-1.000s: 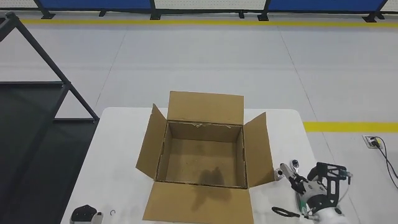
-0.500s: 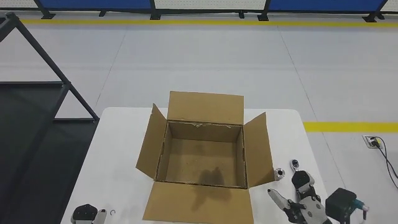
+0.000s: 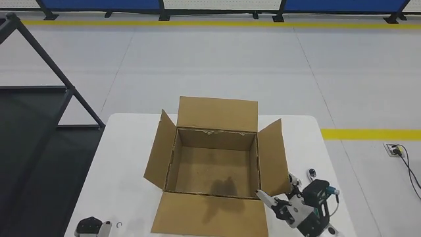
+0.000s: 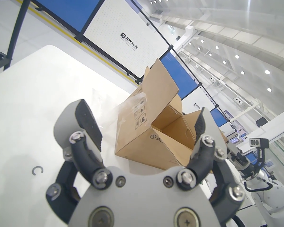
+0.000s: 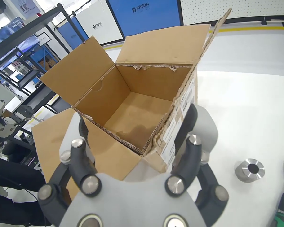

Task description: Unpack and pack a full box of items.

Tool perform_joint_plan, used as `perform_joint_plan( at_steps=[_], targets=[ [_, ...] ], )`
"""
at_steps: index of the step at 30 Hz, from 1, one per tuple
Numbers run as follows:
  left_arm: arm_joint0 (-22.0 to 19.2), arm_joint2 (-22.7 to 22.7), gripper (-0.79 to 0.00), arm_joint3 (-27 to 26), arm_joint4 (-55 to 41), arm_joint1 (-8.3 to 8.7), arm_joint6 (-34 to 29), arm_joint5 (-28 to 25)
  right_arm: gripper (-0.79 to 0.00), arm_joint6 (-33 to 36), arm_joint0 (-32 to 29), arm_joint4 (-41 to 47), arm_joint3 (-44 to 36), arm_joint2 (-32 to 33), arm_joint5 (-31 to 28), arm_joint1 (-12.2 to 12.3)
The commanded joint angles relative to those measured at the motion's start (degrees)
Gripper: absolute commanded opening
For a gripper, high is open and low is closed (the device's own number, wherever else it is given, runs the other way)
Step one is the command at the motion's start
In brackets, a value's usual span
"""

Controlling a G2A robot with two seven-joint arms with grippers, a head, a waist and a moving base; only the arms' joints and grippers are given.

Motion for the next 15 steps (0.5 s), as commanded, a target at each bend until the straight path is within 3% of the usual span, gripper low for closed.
perform_joint_plan(
  at_steps=[1, 9, 12, 15],
  targets=[
    [0.1, -0.2, 0.0, 0.2, -0.3, -0.04, 0.2, -0.2, -0.73, 0.2, 0.5, 0.2, 0.3, -0.4, 0.2, 0.0],
    [0.1, -0.7, 0.0, 0.7, -1.0, -0.16, 0.4, -0.8, -0.736, 0.8, 2.0, -1.0, 0.6, -3.4, 1.9, 0.2],
    [0.1, -0.9, 0.0, 0.8, -1.2, -0.21, 0.4, -1.0, -0.785, 0.8, 2.5, -1.7, 0.8, -4.3, 3.5, 0.2],
    [0.1, -1.0, 0.0, 0.9, -1.4, -0.26, 0.4, -1.2, -0.785, 0.4, 2.8, -2.1, 0.8, -5.1, 4.9, 0.1]
  ],
)
